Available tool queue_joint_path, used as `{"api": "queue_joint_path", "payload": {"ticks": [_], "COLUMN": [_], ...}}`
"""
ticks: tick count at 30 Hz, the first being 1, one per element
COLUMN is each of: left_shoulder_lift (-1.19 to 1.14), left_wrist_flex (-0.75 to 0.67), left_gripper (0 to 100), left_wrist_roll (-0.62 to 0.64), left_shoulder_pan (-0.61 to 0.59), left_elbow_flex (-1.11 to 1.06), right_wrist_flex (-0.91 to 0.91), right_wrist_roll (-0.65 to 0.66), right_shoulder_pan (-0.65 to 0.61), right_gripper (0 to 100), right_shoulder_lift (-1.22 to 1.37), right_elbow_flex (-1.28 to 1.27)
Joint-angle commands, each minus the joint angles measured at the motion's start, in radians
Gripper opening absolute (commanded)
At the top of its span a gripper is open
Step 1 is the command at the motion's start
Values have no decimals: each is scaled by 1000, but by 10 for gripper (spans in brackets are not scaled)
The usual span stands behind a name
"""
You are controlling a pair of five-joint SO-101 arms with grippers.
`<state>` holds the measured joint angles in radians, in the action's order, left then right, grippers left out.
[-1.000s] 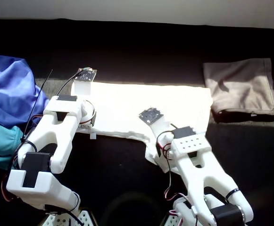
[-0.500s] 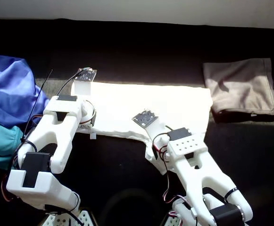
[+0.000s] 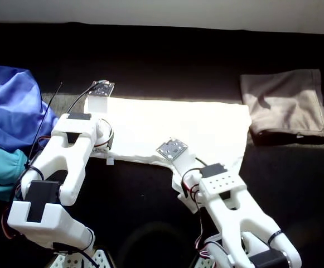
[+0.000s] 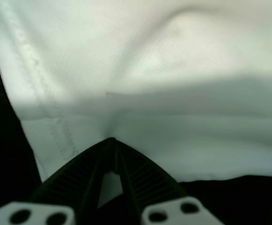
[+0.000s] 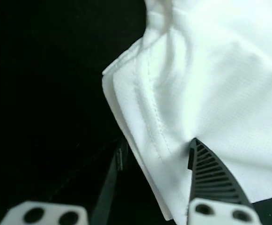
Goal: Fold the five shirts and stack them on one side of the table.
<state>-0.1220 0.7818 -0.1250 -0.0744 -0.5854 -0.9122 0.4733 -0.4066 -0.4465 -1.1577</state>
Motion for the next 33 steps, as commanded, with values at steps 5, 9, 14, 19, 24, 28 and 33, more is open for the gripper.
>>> {"api": "queue_joint_path", "payload": {"ticks": [5,9,14,19,24,28,33], "left_shoulder_lift": [-10,-10,-10,-10,-10,-10,-10], "left_wrist_flex": [-25,-25,-25,-25,-25,-25,-25], "left_gripper": [9,9,9,9,9,9,9], "left_wrist_roll": [5,5,43,43,43,43,43], "left_shoulder_pan": [-7,-7,-8,-8,-8,-8,-8], "left_elbow_flex": [-4,-4,-4,-4,-4,-4,-4], "right_wrist_flex": [117,96,-31,-79,-82,-82,-154], "right_wrist_roll": [11,12,14,84,89,87,87], "right_shoulder_pan": [151,214,223,223,225,232,236], "right_gripper": [5,5,5,5,5,5,9], "right_shoulder_lift": [-4,-15,-8,1,179,426,690], "right_elbow_flex": [-36,15,203,414,610,811,1102]}}
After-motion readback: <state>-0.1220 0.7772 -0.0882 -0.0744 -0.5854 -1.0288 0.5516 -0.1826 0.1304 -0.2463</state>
